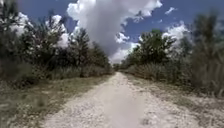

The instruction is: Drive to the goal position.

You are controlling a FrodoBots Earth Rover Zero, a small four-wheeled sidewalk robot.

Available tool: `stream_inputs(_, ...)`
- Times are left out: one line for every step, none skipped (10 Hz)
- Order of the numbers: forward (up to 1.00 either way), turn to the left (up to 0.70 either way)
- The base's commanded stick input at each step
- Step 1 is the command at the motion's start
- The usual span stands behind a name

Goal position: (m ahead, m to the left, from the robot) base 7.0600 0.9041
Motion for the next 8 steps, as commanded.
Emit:
stream_inputs(0.5, 0.0)
stream_inputs(0.5, 0.0)
stream_inputs(0.5, 0.0)
stream_inputs(0.5, 0.0)
stream_inputs(0.5, 0.0)
stream_inputs(0.5, 0.0)
stream_inputs(0.5, 0.0)
stream_inputs(0.5, 0.0)
